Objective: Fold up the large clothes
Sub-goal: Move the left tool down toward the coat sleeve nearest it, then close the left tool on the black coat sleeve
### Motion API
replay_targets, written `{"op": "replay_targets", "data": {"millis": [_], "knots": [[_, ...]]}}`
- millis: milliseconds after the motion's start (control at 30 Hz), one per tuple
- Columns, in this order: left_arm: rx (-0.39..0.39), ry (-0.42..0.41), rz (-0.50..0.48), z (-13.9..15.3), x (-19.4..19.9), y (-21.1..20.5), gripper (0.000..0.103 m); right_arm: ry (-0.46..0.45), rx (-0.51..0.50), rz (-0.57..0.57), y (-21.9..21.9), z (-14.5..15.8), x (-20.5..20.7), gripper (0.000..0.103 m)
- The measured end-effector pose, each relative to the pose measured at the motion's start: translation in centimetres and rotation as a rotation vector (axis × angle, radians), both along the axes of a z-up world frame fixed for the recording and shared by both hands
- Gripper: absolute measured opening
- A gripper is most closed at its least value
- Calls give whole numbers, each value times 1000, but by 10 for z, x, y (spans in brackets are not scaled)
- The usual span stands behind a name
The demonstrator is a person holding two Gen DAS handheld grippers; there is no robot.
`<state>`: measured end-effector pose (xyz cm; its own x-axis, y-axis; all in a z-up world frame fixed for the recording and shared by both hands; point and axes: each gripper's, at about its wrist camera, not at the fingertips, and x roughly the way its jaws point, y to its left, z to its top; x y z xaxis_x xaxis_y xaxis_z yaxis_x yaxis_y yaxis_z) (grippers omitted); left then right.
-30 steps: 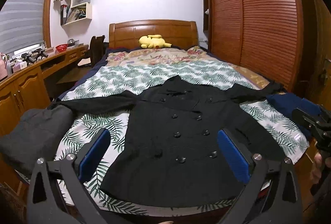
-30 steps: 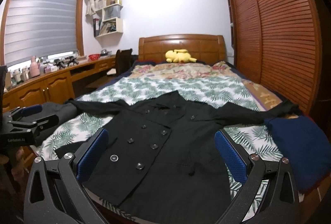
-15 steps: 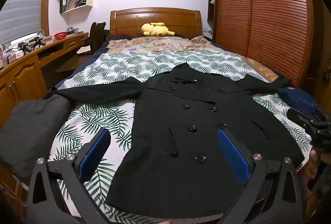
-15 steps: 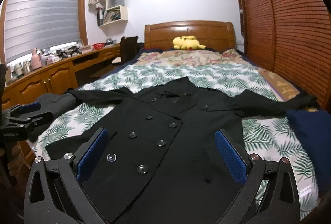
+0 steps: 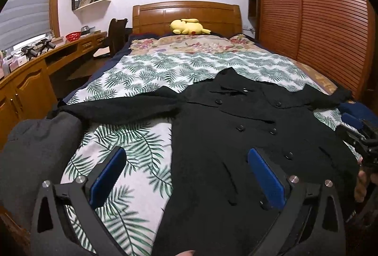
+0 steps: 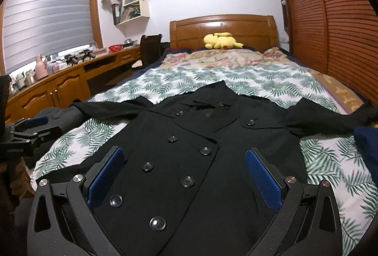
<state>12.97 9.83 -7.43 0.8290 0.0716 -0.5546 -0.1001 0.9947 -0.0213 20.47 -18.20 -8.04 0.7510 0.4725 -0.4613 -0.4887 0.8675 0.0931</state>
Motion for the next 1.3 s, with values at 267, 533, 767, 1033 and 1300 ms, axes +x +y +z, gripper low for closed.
{"op": "replay_targets", "data": {"millis": [267,533,767,1033,1300], "knots": [[0,4,42,3,23,32,103,12,-6,49,26,-7,33,103],[-15,21,56,-1,55,69,103,11,1,82,57,-6,56,103],[-87,50,92,-15,82,104,103,10,-24,107,87,-13,81,103],[-84,83,143,-30,115,135,103,39,-91,119,104,-53,108,103],[-155,129,237,-54,156,185,98,125,-93,136,104,-78,117,103]]}}
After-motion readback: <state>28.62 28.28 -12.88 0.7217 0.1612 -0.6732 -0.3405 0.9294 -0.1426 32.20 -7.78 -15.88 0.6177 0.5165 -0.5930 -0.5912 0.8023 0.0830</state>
